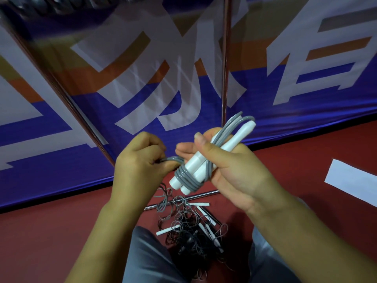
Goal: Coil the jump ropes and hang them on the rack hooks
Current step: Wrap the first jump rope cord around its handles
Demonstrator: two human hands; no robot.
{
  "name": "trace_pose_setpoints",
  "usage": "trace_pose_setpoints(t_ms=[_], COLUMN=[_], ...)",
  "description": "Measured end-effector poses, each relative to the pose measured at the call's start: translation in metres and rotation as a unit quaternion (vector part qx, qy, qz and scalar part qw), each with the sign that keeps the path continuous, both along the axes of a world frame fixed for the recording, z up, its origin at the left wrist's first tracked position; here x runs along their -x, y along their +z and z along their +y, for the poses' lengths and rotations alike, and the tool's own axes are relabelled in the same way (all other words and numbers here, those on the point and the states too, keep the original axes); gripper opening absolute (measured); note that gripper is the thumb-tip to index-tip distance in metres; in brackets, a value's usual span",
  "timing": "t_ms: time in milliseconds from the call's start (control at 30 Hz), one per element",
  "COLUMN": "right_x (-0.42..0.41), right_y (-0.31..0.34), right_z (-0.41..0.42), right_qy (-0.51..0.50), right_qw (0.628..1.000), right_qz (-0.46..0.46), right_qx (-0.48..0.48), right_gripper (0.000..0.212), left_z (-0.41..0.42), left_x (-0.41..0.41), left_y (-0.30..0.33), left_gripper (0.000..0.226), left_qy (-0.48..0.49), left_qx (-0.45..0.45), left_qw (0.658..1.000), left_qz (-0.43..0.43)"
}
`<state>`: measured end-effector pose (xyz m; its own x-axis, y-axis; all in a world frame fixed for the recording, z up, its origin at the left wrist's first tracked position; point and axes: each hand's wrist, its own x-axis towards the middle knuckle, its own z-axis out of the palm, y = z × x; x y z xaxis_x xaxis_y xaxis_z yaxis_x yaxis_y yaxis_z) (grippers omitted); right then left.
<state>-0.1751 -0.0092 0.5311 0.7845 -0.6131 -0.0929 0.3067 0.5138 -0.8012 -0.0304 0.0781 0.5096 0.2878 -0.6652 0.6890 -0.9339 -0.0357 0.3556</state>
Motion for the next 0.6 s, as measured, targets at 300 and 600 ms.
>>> trace_pose_setpoints(t_ms=[300, 600], right_x=[-0.007, -0.016], right_y=[-0.019, -0.03], right_z=[0.001, 0.004], right_qy=[-0.068, -0.094], right_qw=[0.994, 0.987], right_qz=[0.057, 0.082], right_qx=[0.061, 0.101], right_gripper=[0.013, 0.024], left_z=[0.003, 0.004], left_x=[-0.002, -0.003], left_y=[-0.002, -0.001], left_gripper=[0.038, 0.027], left_qy=[-0.006, 0.017], left_qx=[-0.023, -0.023], left_qw=[1.0, 0.999], left_qz=[-0.006, -0.017])
